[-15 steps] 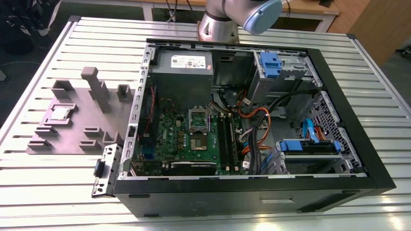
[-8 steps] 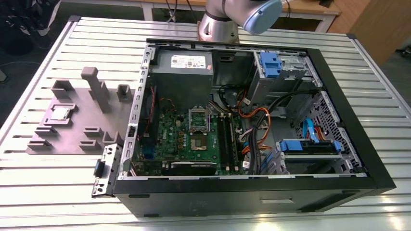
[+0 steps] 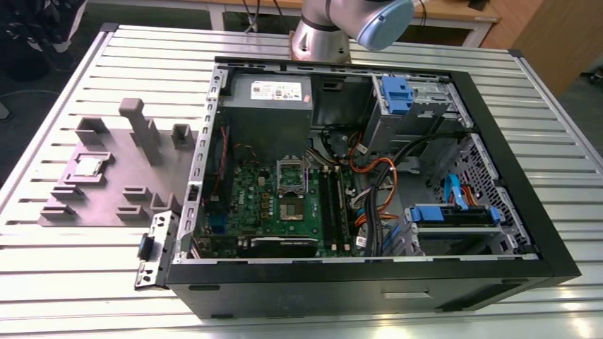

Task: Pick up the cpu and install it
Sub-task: 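Reach for the cpu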

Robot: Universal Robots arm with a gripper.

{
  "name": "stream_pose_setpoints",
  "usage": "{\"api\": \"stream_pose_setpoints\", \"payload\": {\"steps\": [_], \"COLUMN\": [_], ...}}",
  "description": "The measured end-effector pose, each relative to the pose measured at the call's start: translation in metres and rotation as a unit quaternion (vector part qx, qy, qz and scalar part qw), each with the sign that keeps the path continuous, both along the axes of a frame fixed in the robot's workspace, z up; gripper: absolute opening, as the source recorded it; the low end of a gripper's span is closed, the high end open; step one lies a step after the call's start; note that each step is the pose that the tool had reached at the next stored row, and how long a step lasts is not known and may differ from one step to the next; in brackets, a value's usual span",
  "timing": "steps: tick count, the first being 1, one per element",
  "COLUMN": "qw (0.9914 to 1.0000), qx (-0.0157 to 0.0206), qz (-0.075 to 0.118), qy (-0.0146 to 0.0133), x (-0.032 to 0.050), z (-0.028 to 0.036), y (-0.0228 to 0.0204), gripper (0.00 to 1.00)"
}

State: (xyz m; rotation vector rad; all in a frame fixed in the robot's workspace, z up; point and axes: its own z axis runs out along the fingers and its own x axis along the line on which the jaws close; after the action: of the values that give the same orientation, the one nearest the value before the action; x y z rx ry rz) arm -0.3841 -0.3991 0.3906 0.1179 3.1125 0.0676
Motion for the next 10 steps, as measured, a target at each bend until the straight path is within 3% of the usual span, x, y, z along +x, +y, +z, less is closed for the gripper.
{"api": "stream_pose_setpoints", "payload": {"steps": [10], "qw": [1.00000], "qx": [0.0000], "qz": [0.000], "qy": [0.0000], "x": [-0.0029], "z": [-0.0001], "y": [0.0000], "gripper": [0.11]}}
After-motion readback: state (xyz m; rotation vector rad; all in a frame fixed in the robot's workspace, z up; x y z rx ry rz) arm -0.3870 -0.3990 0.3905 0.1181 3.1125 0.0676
